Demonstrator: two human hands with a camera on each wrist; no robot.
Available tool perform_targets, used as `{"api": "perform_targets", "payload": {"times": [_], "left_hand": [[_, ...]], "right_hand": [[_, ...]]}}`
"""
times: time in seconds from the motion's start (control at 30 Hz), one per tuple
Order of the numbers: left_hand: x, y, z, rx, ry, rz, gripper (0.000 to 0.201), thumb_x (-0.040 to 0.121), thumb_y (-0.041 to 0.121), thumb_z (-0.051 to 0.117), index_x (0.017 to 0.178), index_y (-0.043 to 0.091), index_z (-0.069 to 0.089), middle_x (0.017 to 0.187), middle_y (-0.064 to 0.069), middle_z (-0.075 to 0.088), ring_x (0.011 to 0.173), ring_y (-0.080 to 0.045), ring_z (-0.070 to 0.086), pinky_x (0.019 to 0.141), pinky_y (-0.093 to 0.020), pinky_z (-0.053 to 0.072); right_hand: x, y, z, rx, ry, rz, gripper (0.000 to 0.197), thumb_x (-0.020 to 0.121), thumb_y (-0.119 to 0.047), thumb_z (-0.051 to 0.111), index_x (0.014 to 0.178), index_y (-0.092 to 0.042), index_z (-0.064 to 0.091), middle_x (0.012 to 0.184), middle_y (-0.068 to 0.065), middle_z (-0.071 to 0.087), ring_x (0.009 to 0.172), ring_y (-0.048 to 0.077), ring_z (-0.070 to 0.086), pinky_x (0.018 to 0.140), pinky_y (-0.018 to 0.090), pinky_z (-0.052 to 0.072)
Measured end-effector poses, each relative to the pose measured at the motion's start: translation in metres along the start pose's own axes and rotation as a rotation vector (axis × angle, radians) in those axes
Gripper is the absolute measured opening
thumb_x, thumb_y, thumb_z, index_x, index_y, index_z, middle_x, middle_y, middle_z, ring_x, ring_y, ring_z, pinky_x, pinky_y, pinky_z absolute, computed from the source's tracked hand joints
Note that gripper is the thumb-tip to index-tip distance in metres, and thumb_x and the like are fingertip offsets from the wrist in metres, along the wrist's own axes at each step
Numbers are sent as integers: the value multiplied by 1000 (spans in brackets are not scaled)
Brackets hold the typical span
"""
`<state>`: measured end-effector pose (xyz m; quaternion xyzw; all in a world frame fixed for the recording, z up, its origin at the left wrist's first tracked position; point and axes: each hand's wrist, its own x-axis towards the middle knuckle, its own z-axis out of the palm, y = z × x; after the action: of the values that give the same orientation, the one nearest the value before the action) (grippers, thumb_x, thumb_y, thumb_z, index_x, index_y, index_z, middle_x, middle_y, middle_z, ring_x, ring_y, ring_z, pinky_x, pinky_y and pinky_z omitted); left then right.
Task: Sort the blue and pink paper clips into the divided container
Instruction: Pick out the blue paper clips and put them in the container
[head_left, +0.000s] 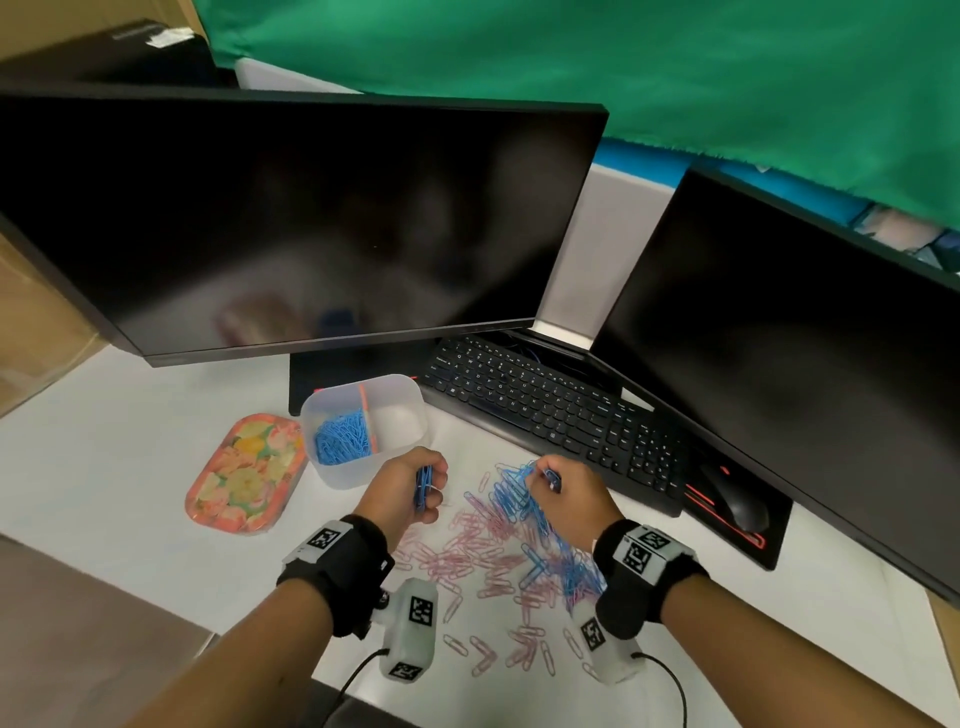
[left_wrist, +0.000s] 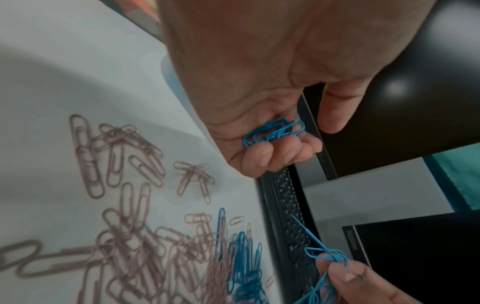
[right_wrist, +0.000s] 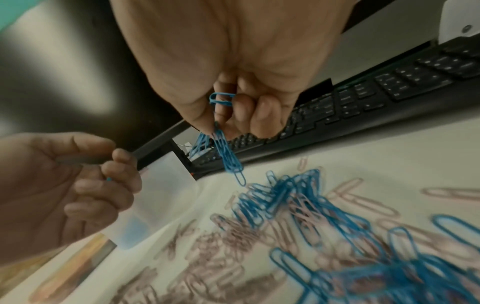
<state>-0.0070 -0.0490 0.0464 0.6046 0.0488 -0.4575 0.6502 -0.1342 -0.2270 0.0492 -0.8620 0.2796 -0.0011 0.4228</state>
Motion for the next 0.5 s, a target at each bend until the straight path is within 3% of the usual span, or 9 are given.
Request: {"api": "perform_targets", "payload": {"times": [0.07,0.17,0.3,0.37,0.43,0.5], "left_hand": [[-4,9,-8,-18,28,27,17,91,23,48,77,13,54,65,-2,45,50,-15,35,51,-25,27],[-5,26,-24,-40,132,70,20,92,29,50,80,15,57,63,1,47,51,-13,38,50,-24,28],[-3,56,-45,-87,222,122,19,94,29,47,81,18,53,63,-1,48,49,-15,42,48,-23,32],[-2,70,-52,-109,260,135,21,97,28,45,79,18,52,62,-1,47,52,-16,43,46,-20,36],[2,78,-60,-83,321,134,20,96,31,48,83,18,56,67,-2,51,58,-16,48,52,-24,43],[9,81,-66,-32,363,129,25,95,36,48,81,17,58,73,-2,56,66,-16,52,64,-29,45]], "right_hand": [[0,-15,-3,27,-22,-17,18,95,-25,53,85,-12,58,46,-9,34,38,7,26,42,18,25],[5,-44,-4,59,-72,-63,16,95,-25,53,88,-13,62,39,-16,42,37,4,34,40,11,26],[29,-83,14,84,-86,-136,14,91,-26,58,82,-16,63,58,-13,50,50,-1,40,54,13,35],[45,-101,30,131,-87,-155,11,89,-23,60,79,-18,64,67,-7,58,61,3,47,65,24,43],[59,-122,47,117,-77,-172,9,86,-22,61,80,-16,64,71,2,62,65,11,51,69,32,46],[69,-142,62,78,-88,-173,6,86,-20,61,80,-17,63,66,-1,58,60,10,49,64,29,41]]}}
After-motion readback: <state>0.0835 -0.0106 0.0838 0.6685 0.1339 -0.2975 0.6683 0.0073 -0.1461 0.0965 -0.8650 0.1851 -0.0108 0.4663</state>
